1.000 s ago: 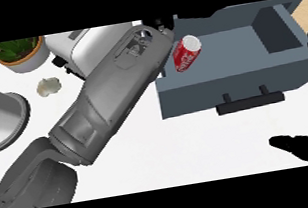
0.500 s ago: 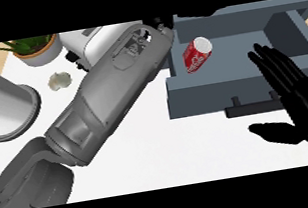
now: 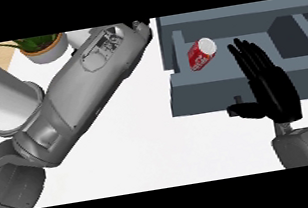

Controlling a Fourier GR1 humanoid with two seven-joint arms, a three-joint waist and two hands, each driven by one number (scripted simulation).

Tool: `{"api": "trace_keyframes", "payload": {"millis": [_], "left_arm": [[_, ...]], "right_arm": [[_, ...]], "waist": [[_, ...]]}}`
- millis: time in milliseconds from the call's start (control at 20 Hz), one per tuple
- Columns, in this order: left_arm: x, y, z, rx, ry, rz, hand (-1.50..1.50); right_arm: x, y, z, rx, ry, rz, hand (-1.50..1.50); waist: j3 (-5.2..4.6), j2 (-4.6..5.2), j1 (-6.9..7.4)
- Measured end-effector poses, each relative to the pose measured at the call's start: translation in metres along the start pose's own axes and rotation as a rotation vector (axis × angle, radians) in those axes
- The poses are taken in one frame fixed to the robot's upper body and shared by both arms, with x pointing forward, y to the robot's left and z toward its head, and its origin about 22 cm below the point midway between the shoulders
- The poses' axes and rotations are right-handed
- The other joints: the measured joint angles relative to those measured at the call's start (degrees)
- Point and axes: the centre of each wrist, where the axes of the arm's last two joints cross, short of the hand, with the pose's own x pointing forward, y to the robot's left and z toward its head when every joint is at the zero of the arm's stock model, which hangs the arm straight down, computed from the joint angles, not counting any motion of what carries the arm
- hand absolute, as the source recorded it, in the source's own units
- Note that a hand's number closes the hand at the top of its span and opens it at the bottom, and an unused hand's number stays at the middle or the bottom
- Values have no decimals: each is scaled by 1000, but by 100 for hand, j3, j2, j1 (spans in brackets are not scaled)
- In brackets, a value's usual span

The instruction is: Pick up the can, place it into the drawer and close the drawer

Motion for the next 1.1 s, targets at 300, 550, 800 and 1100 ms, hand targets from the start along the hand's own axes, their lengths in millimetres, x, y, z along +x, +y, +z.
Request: {"api": "trace_keyframes", "payload": {"millis": [300,550,800,1100], "left_arm": [[3,21,6,-2,5,0,-150],[3,45,9,-12,12,-2,-150],[7,61,11,-14,23,0,-150],[-4,82,20,-22,43,-11,-150]], "right_arm": [[-18,16,-22,-27,1,41,-150],[-28,29,-39,-57,14,114,-150],[-37,38,-60,-103,14,174,-150],[-42,42,-91,-152,51,182,-150]], "waist": [[-70,-76,105],[-95,-94,180],[-99,-66,223],[-51,-2,250]]}}
